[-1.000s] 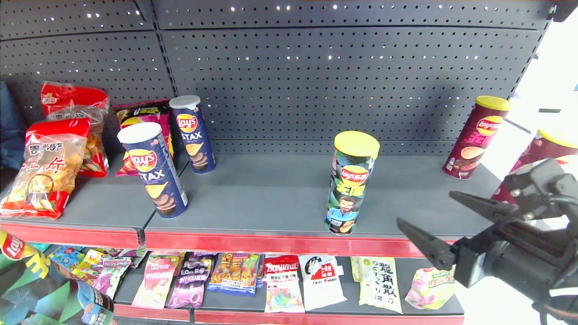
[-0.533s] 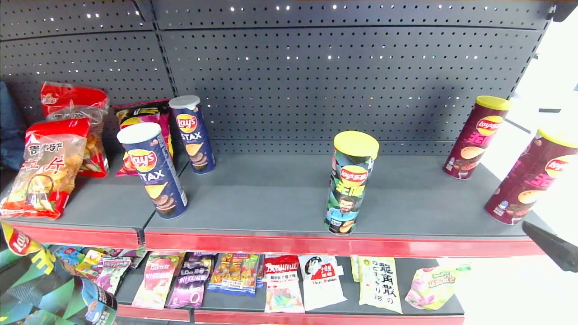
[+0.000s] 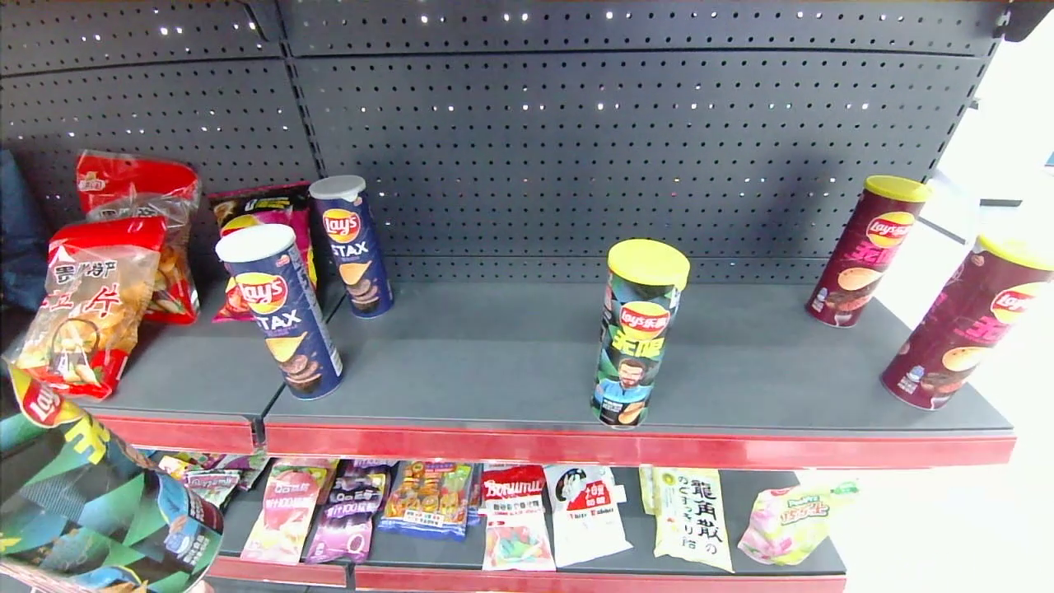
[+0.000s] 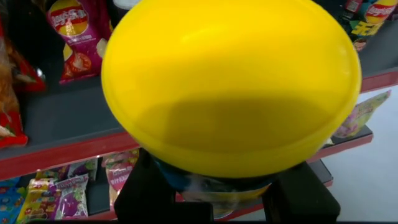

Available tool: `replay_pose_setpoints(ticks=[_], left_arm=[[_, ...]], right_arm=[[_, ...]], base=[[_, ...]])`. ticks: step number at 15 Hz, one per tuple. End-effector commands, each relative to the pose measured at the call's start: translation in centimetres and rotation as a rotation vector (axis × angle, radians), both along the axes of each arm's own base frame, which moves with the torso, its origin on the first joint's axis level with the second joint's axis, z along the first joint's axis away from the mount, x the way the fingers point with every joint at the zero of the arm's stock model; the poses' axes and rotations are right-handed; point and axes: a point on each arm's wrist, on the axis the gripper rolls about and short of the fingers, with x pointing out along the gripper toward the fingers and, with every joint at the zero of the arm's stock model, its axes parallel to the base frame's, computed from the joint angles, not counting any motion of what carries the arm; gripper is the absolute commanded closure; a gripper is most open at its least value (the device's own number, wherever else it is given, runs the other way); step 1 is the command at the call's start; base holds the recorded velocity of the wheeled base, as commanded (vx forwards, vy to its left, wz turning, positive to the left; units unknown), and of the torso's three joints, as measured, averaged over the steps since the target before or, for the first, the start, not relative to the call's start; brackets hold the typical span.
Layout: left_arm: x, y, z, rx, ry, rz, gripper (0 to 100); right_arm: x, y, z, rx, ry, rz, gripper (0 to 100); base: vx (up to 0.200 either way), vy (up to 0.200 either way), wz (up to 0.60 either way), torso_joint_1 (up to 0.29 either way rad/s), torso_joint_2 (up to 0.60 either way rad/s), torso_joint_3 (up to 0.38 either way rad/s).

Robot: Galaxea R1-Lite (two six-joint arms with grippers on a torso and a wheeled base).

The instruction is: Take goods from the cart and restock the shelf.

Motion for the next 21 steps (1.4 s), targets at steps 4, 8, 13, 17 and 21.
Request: replay_pose_setpoints(ticks=[4, 8, 13, 17, 21], left_arm=[[0.4, -0.1, 0.0, -0.007, 0.008, -0.029, 100], [0.5, -0.1, 0.1, -0.009, -0.01, -0.035, 100], [-0.3, -0.1, 0.1, -0.025, -0.036, -0.064, 100], [-1.8, -0.1, -0.4, -0.059, -0.067, -0.056, 100], [-1.7, -0.1, -0.3, -0.059, -0.071, -0.053, 100]], right_arm=[[-0.5, -0.4, -2.3, -0.061, -0.03, 0.191, 0], [-1.1, -0.9, -3.7, 0.005, -0.088, -0.049, 0], [-0.6, -0.7, -4.1, 0.089, -0.121, 0.05, 0], [-0.2, -0.9, -4.2, 0.077, -0.197, -0.016, 0], [0.1, -0.8, -4.9, 0.128, -0.186, 0.024, 0]], base=[[0.0, 0.0, 0.0, 0.0, 0.0, 0.0], [0.0, 0.0, 0.0, 0.0, 0.0, 0.0], [0.0, 0.0, 0.0, 0.0, 0.0, 0.0], [0.0, 0.0, 0.0, 0.0, 0.0, 0.0], [0.0, 0.0, 0.0, 0.0, 0.0, 0.0]])
